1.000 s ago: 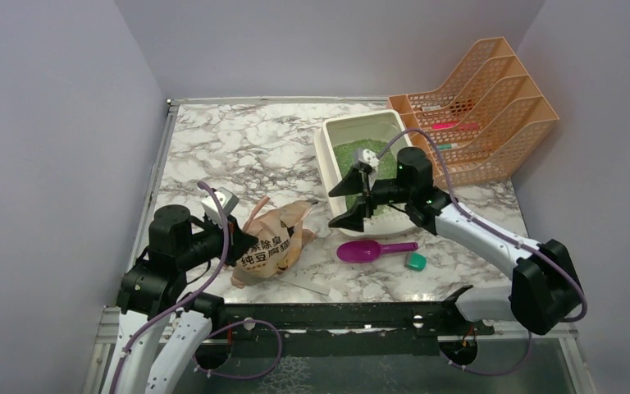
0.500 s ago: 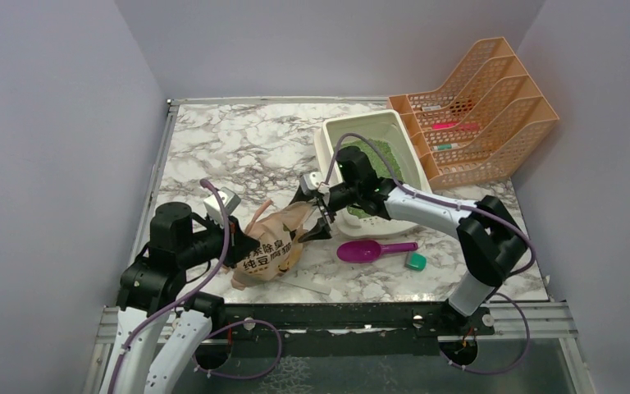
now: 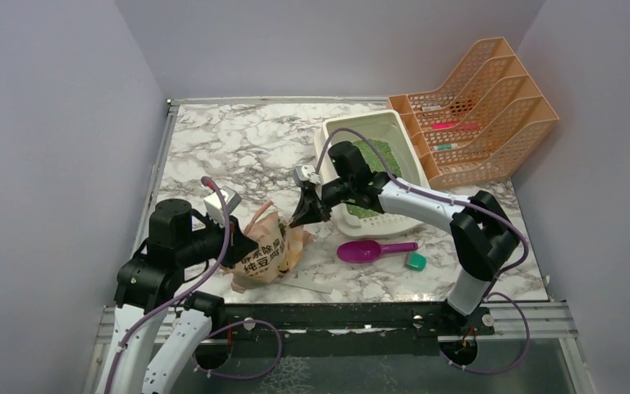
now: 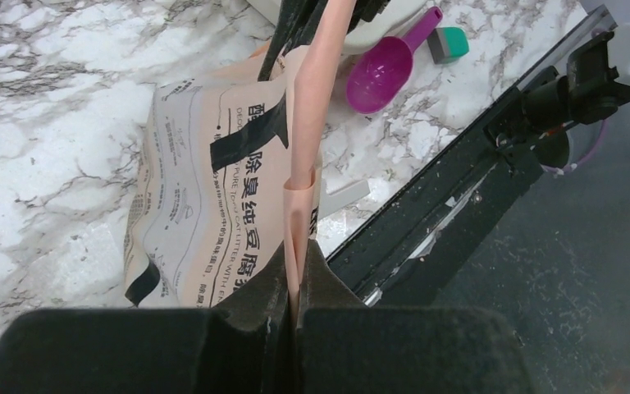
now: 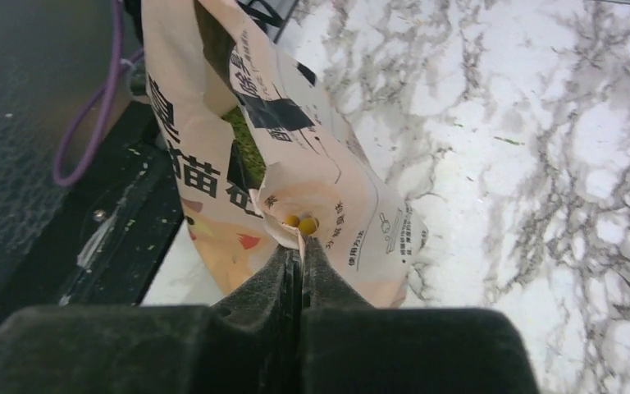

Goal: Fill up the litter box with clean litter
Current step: Adjust the cat litter bag at the center of the board.

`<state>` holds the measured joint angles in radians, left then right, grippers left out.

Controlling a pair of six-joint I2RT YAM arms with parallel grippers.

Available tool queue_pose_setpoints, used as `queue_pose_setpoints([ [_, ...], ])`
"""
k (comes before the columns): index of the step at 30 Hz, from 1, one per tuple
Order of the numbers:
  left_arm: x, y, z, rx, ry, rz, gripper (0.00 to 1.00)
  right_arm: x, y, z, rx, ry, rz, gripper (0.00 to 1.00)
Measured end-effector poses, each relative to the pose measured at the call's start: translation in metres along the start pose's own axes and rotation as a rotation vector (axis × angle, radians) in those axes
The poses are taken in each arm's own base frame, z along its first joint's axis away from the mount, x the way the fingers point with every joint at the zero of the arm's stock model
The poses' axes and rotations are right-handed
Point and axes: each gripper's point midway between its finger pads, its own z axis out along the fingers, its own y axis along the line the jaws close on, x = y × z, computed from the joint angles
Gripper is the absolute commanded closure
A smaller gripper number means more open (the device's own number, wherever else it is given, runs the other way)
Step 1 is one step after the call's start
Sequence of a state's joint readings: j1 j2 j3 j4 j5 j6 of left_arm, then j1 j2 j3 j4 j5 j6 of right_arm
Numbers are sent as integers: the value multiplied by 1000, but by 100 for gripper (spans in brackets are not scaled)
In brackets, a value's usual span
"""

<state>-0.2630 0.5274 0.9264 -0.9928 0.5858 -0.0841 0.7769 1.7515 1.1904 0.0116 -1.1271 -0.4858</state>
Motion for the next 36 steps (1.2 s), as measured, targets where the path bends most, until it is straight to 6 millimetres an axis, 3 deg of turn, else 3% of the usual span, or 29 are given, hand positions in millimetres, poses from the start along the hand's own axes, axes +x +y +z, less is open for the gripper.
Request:
queue_pose_setpoints([
  [8, -17, 14, 3, -60, 21, 61, 100, -2, -34, -9, 302, 86, 73, 99],
  [13, -34, 23, 11, -73, 48, 105, 100, -6, -51, -35, 553, 78, 100, 99],
  [18, -48, 34, 25, -71, 80, 167, 87, -8, -52, -61, 726, 39, 115, 99],
  [21, -62, 37, 30, -57, 65, 226, 65, 5, -56, -70, 790, 39, 155, 99],
  [27, -76, 30, 41, 39, 48, 318, 43, 9, -57, -76, 839, 8, 180, 99],
  [36, -75, 22, 44, 97, 43, 359, 41, 10, -58, -79, 843, -6, 212, 99],
])
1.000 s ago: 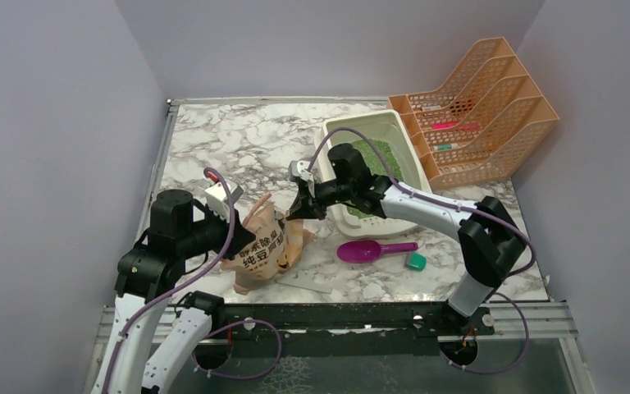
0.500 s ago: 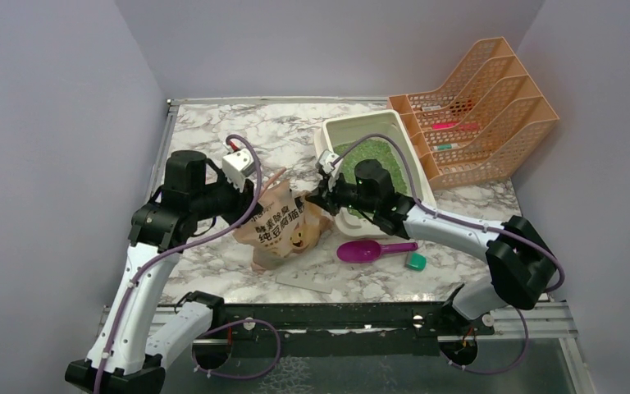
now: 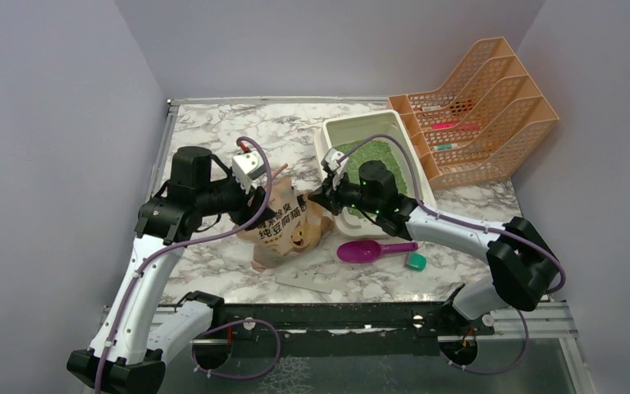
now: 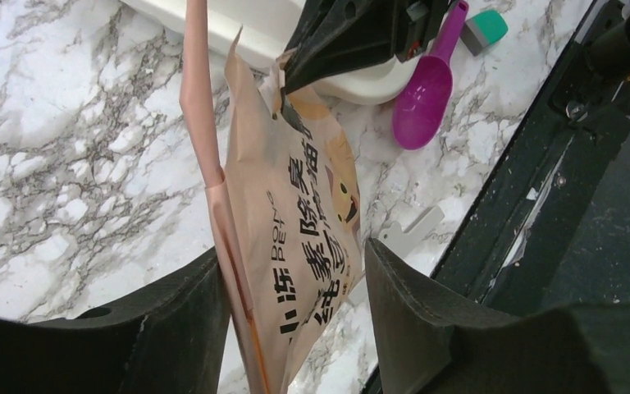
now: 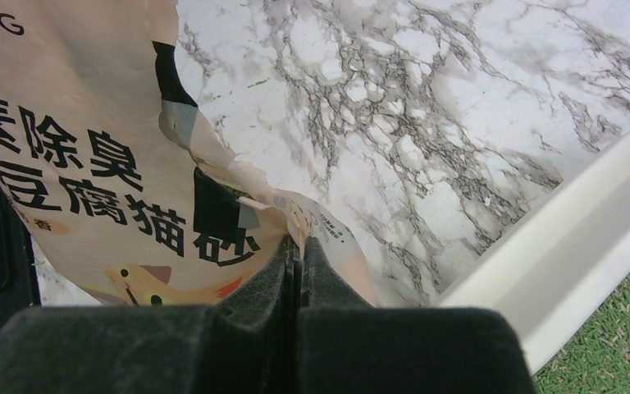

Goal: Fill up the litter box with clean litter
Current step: Adjust the cat litter bag at the center of the board.

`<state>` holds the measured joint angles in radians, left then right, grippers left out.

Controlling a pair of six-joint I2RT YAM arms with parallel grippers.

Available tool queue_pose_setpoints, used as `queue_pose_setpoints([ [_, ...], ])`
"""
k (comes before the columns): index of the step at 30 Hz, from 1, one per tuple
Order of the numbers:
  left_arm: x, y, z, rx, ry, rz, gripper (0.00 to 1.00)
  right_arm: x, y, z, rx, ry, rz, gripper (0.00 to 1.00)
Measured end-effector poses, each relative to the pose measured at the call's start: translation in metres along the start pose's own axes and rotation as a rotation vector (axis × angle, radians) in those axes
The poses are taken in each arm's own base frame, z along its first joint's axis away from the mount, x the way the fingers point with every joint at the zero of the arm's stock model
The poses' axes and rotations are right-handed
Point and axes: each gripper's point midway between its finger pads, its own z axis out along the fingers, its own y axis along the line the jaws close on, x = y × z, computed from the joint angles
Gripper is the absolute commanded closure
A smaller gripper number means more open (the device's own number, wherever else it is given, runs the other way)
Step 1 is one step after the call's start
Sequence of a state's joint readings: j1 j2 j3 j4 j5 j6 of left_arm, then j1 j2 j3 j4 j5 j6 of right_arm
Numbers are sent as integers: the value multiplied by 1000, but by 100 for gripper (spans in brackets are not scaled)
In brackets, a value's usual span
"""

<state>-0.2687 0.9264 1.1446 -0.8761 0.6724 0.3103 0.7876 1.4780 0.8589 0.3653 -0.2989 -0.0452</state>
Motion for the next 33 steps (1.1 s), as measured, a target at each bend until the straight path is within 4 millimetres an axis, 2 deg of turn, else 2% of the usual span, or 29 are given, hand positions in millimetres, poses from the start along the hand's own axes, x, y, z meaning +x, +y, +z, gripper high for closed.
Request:
queue_pose_setpoints([
  [6, 28, 0, 10, -2, 62, 3, 41, 0, 1, -2, -34, -2, 5, 99],
  [10, 43, 3, 17, -9, 99, 13, 52, 0, 2, -2, -50, -3, 4, 99],
  [17, 47, 12, 24, -37, 110, 40, 81, 0, 2, -3, -62, -2, 4, 99],
  [23, 47, 13, 29, -61, 127, 106, 87, -1, 1, -4, -60, 2, 15, 99],
  [29, 52, 9, 39, -94, 179, 270, 99, -1, 0, -4, -62, 6, 38, 99],
  [33, 61, 11, 36, -149, 172, 391, 100, -2, 2, -4, -69, 5, 56, 99],
])
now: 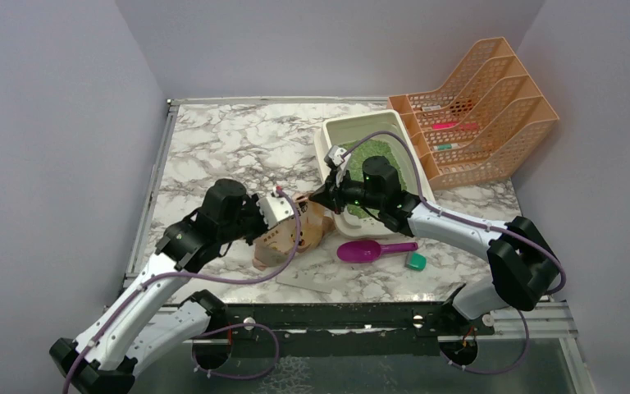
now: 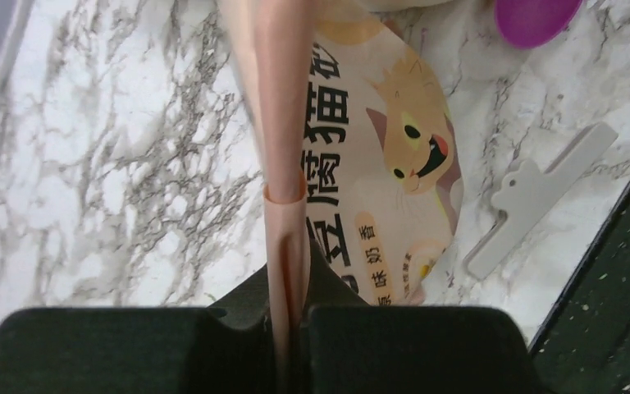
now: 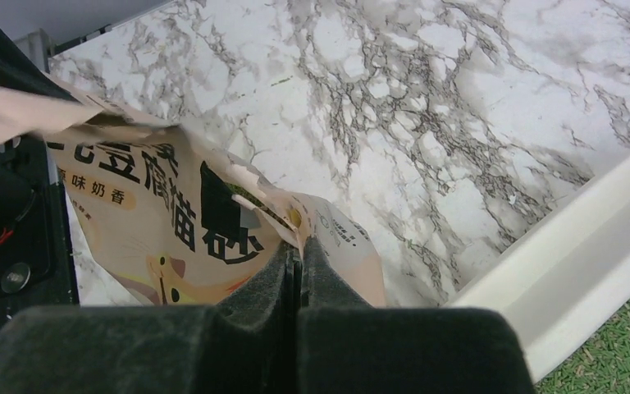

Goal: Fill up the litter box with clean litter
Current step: Adjust the cat litter bag at the center of the board.

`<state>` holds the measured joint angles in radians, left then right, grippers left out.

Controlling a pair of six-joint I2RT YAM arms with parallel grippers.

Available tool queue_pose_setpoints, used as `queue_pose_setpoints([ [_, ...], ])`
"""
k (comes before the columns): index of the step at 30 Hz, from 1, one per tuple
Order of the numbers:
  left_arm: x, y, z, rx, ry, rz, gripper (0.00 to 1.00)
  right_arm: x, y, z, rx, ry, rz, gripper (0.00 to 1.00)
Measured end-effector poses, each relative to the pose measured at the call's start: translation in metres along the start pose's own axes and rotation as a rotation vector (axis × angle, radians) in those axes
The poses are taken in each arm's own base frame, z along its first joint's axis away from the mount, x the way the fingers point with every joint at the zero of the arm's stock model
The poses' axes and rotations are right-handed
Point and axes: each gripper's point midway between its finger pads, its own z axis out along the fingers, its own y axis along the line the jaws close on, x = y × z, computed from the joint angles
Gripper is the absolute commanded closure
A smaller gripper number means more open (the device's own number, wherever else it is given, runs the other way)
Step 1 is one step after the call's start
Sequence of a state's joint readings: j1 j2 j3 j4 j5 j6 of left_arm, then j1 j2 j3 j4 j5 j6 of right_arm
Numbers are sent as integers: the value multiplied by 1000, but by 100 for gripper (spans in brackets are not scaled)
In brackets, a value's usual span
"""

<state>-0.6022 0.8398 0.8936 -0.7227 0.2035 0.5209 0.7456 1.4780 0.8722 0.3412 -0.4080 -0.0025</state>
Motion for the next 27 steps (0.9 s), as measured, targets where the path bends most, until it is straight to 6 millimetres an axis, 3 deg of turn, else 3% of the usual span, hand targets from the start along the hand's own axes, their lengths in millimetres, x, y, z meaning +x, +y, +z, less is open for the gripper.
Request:
queue_pose_setpoints([
  [5, 10, -2, -17, -65, -72, 179, 100, -4, 9, 0, -46, -15, 9, 99],
  [12, 19, -5, -19, -76, -89, 310, 100, -2, 19, -4, -116, -23, -87, 99],
  [16, 17, -2, -19, -82, -91, 373, 100, 8, 17, -11, -111, -51, -221, 99],
  [22, 15, -1, -14, -69, -88, 459, 100, 22, 19, -25, -95, -171, -566, 99],
  [27, 16, 1, -13, -69, -82, 519, 100, 15, 14, -24, -56, -238, -762, 99],
])
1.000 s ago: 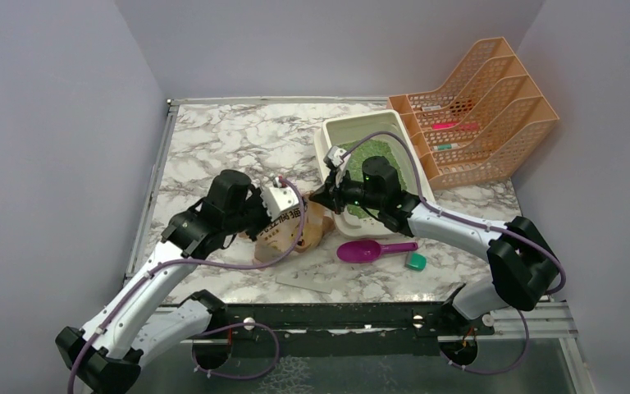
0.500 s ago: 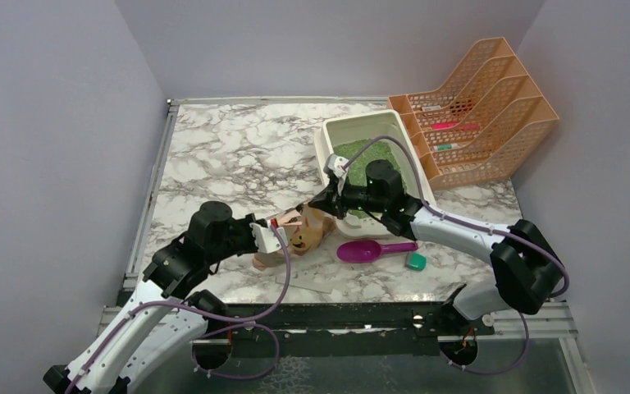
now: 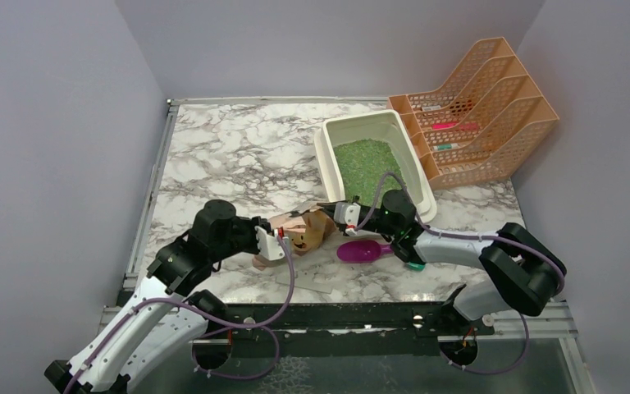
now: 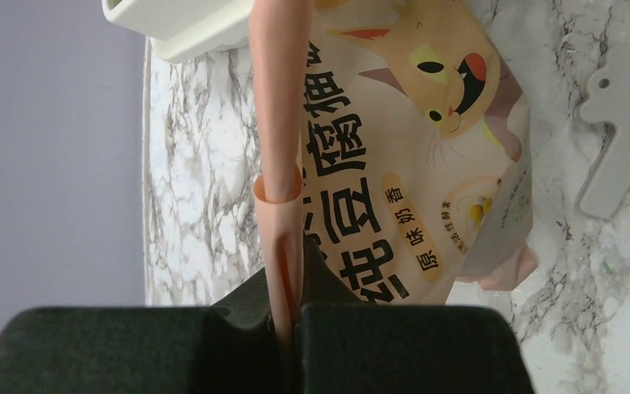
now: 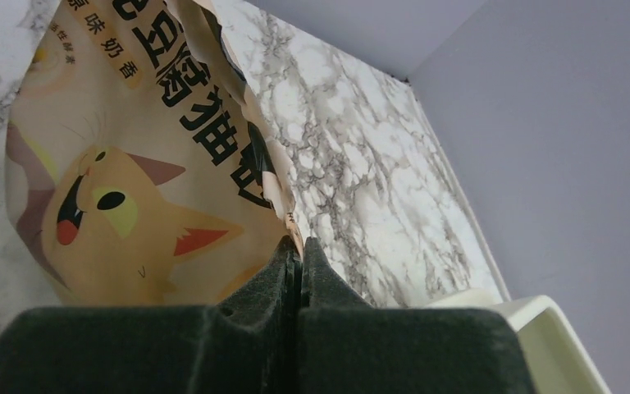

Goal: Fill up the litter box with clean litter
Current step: Adjust the cat litter bag at the center of the board.

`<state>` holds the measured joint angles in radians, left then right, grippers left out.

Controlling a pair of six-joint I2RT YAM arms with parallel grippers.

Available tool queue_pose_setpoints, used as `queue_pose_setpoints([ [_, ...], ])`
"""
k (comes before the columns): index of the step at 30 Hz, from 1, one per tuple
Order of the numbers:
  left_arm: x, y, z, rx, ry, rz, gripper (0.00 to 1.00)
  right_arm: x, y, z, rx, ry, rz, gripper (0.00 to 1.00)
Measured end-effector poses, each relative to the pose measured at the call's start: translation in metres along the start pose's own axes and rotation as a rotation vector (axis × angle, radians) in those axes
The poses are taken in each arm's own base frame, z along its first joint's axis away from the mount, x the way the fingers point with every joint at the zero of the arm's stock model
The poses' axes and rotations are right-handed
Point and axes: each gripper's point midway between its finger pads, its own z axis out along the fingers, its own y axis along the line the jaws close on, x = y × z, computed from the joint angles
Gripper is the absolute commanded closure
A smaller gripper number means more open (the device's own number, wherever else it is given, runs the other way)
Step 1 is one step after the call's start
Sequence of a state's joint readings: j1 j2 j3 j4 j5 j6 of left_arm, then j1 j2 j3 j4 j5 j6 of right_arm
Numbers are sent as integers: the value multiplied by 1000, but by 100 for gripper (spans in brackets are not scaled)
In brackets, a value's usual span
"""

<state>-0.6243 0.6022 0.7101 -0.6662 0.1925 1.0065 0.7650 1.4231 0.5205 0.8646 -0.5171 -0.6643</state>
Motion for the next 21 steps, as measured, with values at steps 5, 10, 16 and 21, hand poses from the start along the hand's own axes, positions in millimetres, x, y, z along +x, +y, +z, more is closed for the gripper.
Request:
queue_pose_setpoints([
  [5, 3, 3, 2, -1, 20, 40, 100, 3, -9, 6, 42, -11, -64, 99],
  [10, 4, 4, 8, 5, 51, 93, 100, 8, -17, 10, 82, 1, -93, 99],
  [16, 5, 3, 10, 8, 85, 148, 100, 11, -15, 6, 88, 14, -96, 98],
  [21, 2, 3, 10, 10, 89, 195, 100, 10, -14, 4, 84, 15, -105, 95],
])
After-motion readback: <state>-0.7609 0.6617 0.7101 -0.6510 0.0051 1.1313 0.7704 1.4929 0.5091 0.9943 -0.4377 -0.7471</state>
